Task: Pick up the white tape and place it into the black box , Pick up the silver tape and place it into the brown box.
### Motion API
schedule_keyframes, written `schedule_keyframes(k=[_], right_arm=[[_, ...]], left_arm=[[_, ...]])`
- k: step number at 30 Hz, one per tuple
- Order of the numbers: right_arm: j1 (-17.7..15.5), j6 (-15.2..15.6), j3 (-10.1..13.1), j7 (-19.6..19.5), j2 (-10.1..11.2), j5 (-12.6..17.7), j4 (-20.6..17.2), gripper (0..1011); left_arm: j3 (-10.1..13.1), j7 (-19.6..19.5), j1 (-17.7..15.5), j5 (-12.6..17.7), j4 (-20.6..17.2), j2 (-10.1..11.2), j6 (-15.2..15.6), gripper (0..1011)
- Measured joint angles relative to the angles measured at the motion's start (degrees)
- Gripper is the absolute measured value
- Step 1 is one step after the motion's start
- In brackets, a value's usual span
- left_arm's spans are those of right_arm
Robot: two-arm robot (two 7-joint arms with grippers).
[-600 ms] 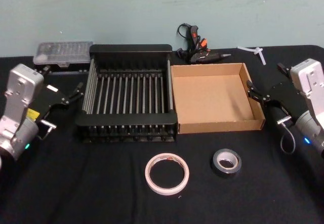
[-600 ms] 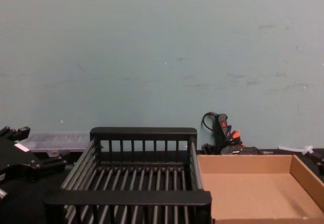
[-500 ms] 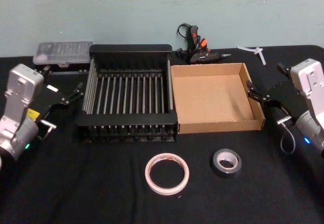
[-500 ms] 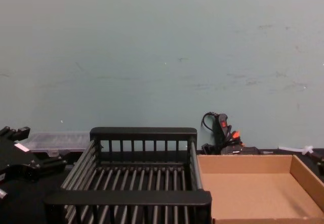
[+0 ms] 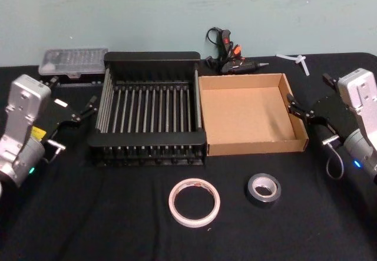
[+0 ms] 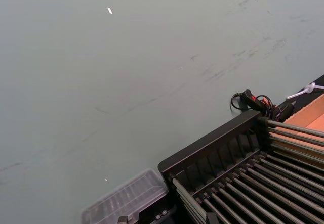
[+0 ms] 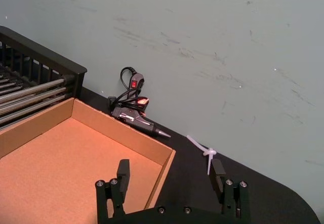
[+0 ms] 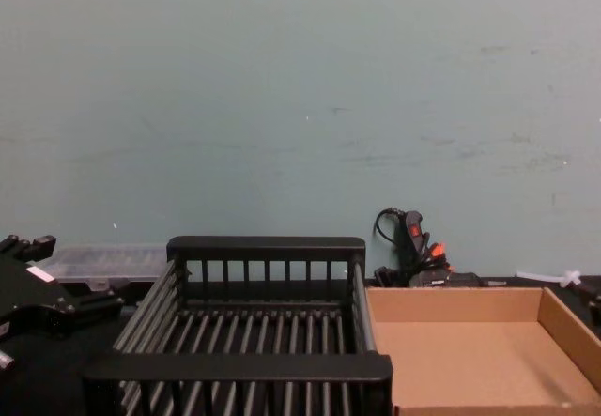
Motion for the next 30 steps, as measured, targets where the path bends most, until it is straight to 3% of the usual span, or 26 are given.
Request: schedule_keyframes(k=[30], right_arm=[[0.00,0.00,0.00,0.00,0.00,0.00,0.00,1002]], left_arm=[[0.00,0.00,0.00,0.00,0.00,0.00,0.00,1001]])
